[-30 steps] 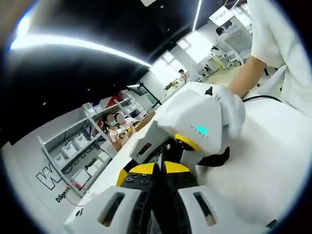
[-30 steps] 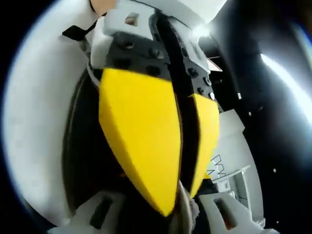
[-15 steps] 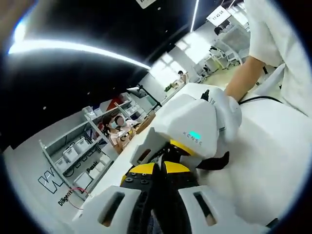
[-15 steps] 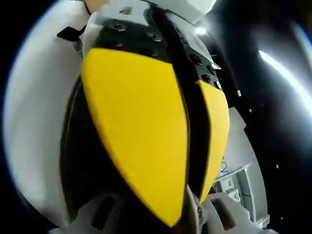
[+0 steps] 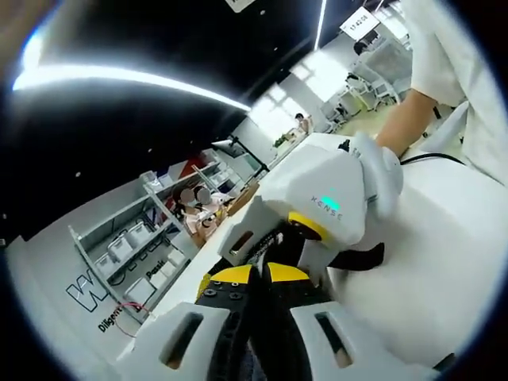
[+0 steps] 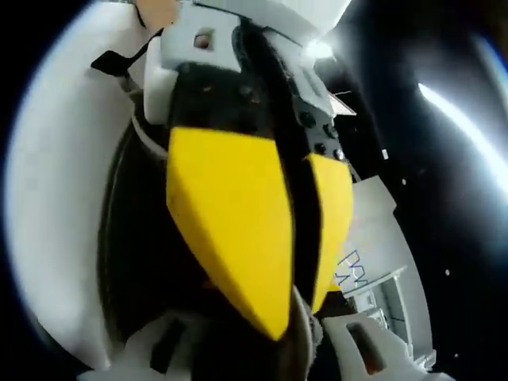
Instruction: Open the folded towel by lifting each exposed corner and separating the folded layers until the towel lies flat within the target outline without major curled edges
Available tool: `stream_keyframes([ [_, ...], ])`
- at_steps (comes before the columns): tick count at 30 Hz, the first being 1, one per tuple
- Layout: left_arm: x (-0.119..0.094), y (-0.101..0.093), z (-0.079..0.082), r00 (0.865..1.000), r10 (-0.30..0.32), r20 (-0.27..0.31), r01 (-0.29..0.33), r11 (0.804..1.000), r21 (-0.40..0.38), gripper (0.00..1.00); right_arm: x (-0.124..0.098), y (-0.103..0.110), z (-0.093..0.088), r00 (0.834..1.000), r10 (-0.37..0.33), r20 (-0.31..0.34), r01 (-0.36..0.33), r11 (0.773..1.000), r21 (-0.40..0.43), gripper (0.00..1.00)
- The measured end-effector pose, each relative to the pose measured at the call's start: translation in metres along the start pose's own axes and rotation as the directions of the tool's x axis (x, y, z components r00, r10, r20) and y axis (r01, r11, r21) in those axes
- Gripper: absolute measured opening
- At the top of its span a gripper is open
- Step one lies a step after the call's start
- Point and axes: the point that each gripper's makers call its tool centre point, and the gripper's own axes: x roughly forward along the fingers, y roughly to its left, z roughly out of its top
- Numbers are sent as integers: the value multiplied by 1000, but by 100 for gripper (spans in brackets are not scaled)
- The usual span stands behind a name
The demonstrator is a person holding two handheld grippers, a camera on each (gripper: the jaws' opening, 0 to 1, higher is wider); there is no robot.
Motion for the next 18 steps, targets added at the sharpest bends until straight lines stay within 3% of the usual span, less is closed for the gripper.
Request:
stream_keyframes([
  [3, -1, 5, -5, 1000, 10, -8, -10, 1000, 0, 5, -1, -2, 1, 1000, -4, 2, 4, 1000, 0, 18],
  [7, -2, 9, -7, 1000, 23, -13, -23, 1000, -3, 5, -4, -7, 8, 1000, -25, 20, 24, 999, 28, 18],
  [12, -3, 9, -6, 1000, 27, -11, -27, 1000, 12, 5, -4, -7, 10, 999, -31, 30, 32, 999, -11, 16],
  [18, -3, 10, -8, 1000, 26, -14, -26, 1000, 14, 5, -4, -7, 10, 999, -28, 29, 28, 1000, -6, 5],
])
